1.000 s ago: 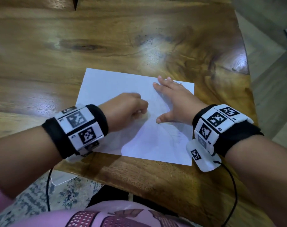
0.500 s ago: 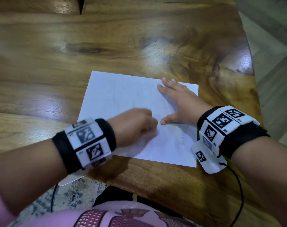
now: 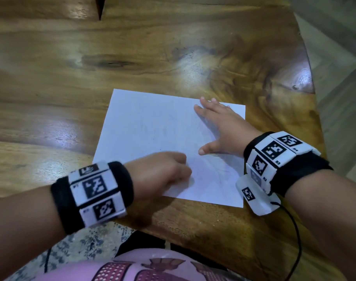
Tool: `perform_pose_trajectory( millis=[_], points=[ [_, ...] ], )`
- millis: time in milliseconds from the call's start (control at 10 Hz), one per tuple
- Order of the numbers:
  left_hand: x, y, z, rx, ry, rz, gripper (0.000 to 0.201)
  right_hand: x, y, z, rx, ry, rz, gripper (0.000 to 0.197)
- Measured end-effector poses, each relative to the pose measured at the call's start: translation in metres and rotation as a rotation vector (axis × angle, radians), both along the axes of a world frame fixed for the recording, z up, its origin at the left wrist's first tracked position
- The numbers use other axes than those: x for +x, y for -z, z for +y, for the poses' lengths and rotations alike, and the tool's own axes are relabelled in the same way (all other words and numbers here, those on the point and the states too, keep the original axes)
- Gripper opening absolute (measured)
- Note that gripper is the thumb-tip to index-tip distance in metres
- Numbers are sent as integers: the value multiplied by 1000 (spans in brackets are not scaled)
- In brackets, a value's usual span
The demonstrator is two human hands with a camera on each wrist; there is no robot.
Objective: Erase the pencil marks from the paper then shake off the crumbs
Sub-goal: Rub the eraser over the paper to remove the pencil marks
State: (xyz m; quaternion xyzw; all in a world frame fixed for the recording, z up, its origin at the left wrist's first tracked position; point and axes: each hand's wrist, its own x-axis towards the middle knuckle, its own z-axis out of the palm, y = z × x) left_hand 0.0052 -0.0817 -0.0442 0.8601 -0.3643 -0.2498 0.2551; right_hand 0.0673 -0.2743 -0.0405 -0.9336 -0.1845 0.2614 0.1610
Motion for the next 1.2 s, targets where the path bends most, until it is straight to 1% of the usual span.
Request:
perform_pose_trajectory(
  millis=[100, 200, 300, 400, 500, 600, 700, 800, 900, 1000, 1100, 1200],
  points=[
    [6, -4, 0, 33, 47, 8, 9, 0, 0, 1, -5, -7, -1, 108],
    [31, -6, -8, 14, -111, -88, 14, -1, -2, 1, -2, 1, -2, 107],
    [22, -1, -4, -36, -93, -121, 23, -1, -3, 1, -7, -1, 2, 106],
    [-5, -1, 9, 6, -18, 49, 25, -1, -1, 0, -2, 0, 2, 107],
    [12, -1, 15, -30, -104, 8, 13, -1, 0, 1, 0, 0, -2, 107],
    [38, -1, 13, -12, -260, -103, 14, -1, 0, 0, -3, 1, -4, 107],
    [26, 2, 16, -23, -218, -127, 19, -1, 0, 1, 0, 5, -2, 107],
    [-3, 2, 23, 7, -95, -25, 24, 0, 0, 0, -5, 4, 3, 107],
    [1, -2, 25, 28, -55, 66, 23, 0, 1, 0, -17, -7, 1, 107],
    [22, -1, 21, 7, -165, -64, 23, 0, 1, 1, -17, -9, 0, 107],
    [19, 0, 28, 6, -127, -51, 27, 0, 1, 0, -12, -8, 2, 107],
    [7, -2, 35, 51, -53, 51, 22, 0, 1, 0, -5, -5, 2, 107]
  ],
)
